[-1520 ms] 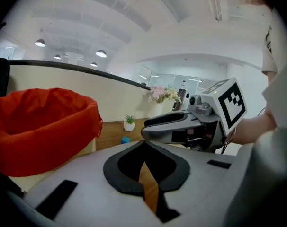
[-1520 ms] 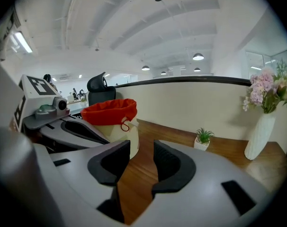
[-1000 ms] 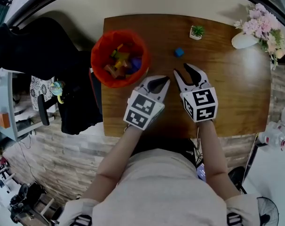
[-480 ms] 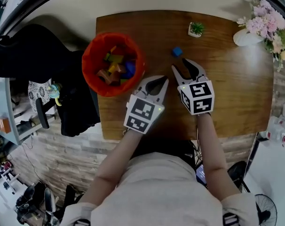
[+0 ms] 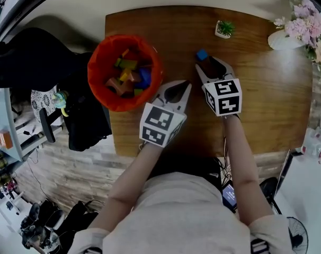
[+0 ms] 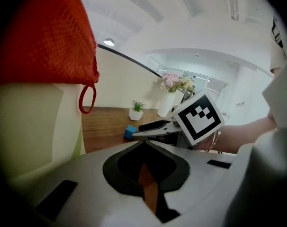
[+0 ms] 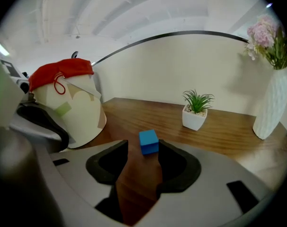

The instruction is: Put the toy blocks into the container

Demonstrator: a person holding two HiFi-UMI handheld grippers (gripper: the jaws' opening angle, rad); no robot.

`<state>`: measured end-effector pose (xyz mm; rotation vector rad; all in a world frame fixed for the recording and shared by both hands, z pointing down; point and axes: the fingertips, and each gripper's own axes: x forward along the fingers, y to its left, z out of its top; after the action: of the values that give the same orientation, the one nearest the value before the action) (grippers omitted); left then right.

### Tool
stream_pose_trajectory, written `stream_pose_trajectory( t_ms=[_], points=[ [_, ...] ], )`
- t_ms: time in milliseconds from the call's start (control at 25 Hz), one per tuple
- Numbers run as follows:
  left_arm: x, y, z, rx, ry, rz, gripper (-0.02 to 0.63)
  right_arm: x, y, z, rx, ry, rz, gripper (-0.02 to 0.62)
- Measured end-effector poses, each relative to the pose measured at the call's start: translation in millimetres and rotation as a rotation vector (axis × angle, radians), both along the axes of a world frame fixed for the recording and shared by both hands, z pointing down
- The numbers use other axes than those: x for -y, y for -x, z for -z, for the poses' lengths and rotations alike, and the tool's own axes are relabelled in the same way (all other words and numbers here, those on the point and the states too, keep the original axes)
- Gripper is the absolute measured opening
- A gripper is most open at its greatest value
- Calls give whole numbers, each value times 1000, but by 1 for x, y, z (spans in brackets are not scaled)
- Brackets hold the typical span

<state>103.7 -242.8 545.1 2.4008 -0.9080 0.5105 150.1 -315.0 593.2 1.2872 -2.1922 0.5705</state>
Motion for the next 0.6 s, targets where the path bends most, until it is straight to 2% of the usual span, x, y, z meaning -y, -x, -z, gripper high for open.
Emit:
stream_pose_trajectory(
  t_ms=[320,400,600],
  points=[
    [3,3,-6,9,8,1,12,14,0,-15,-8,24,6,193],
    [2,3,-7,9,12,-7,12,14,1,-16,-15,19,13,149],
    [1,3,-6,3,8,-16,12,6,7,-10,-24,-1,45,144]
  ],
)
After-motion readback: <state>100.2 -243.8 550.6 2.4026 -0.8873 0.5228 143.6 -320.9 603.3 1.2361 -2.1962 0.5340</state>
